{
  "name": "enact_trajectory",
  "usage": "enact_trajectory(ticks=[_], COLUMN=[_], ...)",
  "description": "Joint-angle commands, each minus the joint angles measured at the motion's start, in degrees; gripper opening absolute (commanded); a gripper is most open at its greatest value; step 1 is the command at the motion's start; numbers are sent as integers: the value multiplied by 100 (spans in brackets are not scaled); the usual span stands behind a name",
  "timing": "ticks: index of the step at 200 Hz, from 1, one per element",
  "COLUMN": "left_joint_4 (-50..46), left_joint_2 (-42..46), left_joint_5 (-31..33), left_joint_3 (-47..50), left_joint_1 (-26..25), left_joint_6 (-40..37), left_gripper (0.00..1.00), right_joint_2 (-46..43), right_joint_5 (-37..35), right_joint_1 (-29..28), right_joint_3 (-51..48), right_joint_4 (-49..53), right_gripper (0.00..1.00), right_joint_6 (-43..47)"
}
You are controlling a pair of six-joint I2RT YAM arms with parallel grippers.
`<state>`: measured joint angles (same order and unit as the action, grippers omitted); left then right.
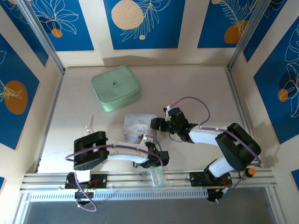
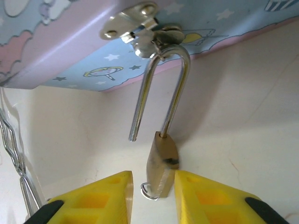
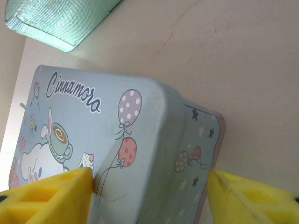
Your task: Unlock a padlock with a key
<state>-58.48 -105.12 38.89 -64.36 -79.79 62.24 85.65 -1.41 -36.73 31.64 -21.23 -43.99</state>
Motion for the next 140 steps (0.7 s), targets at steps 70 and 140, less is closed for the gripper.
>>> enact_trajectory(ticks=[70, 140], left_joint_4=[1139, 3069], left_joint_2=[1845, 4140], left_joint_5=[-347, -1219], left_joint_3=[882, 2391], left_joint_1=[389, 1675], left_joint_6=[-725, -991], left_gripper=[55, 94], right_joint_2=[-59, -1555], right_joint_5=[-300, -802], right_joint_1=[-10, -71], right_joint_3=[-117, -141], right_joint_4=[1076, 1841], right_gripper=[66, 99], right_joint_6=[146, 732])
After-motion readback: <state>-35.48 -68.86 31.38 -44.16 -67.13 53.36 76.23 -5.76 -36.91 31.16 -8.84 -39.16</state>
